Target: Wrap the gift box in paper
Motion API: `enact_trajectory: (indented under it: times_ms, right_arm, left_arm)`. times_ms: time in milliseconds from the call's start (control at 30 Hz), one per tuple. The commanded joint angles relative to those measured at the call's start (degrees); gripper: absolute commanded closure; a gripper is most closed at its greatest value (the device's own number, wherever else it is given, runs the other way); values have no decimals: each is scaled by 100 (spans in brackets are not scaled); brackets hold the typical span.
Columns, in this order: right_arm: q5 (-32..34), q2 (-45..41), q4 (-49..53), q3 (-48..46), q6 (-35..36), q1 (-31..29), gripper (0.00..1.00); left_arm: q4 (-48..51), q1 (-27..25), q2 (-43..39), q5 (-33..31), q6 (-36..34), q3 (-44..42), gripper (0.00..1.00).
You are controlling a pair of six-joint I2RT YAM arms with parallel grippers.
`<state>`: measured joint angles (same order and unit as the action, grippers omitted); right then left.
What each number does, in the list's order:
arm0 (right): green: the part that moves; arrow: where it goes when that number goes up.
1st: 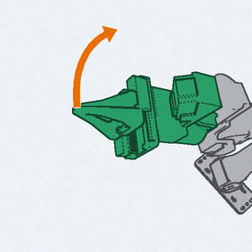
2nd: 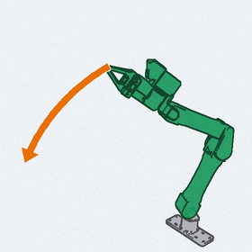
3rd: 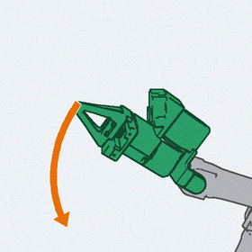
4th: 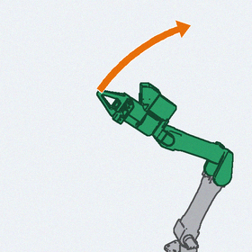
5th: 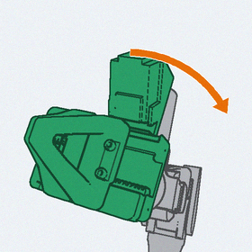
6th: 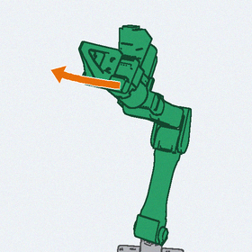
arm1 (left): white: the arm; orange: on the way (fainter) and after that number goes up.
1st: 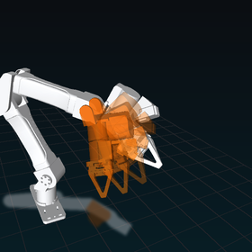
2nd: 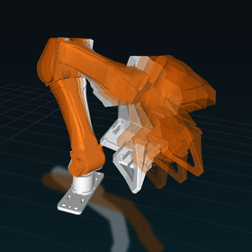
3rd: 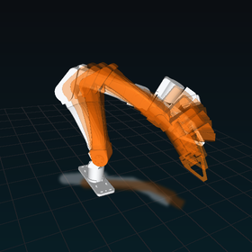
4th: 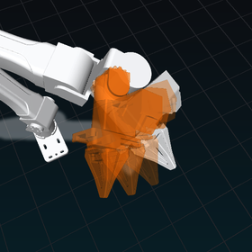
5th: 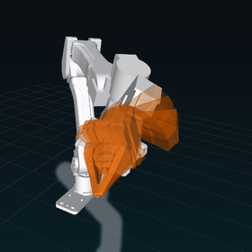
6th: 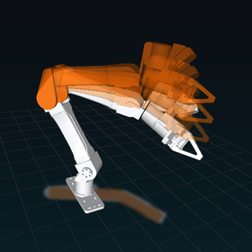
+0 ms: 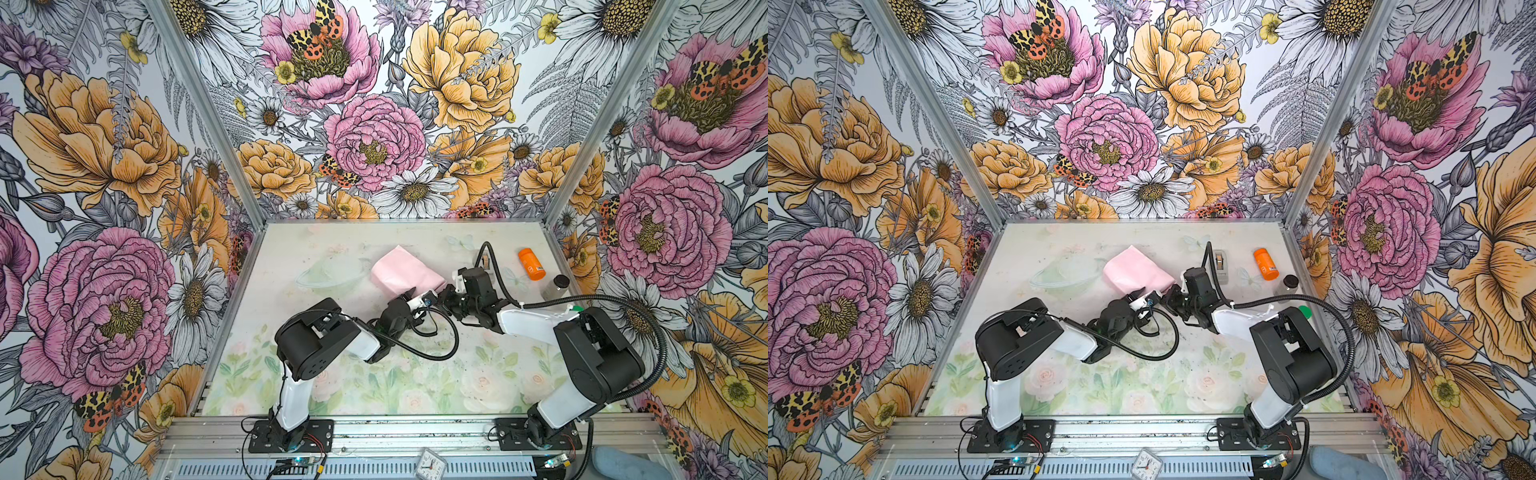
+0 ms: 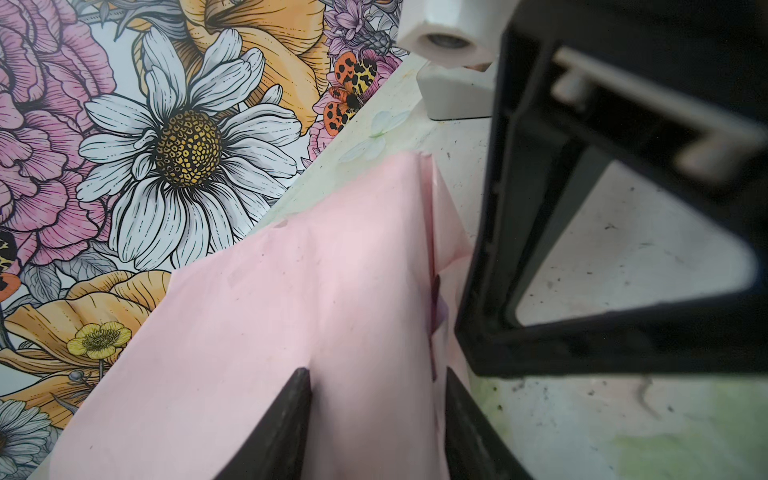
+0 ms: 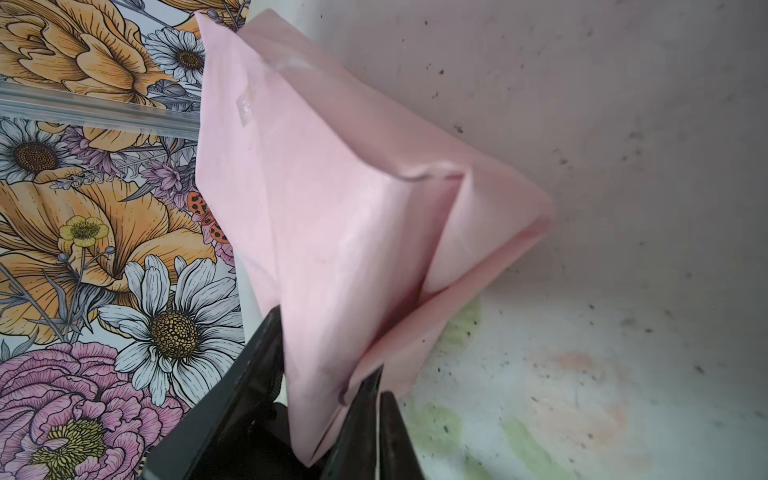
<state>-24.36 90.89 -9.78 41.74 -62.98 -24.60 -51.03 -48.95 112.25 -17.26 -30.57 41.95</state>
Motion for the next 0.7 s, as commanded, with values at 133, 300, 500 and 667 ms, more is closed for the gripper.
enact_trajectory:
  times_ms: [133, 300, 500, 667]
  right_arm:
    - [236, -1008, 470, -543, 470, 550, 82]
    - [281, -1189, 1378, -264, 1144, 921, 77]
    - [55, -874, 2009, 353, 2068, 1610, 74]
    - [-164, -543, 2283, 920, 2977, 2153, 74]
  left_arm:
    - [1411, 99, 350, 317, 661, -293, 52]
    - [1410, 99, 343, 347, 680, -317, 51]
    - [1409, 116, 344, 426, 684, -363, 51]
    - [1411, 119, 318, 440, 708, -399, 51]
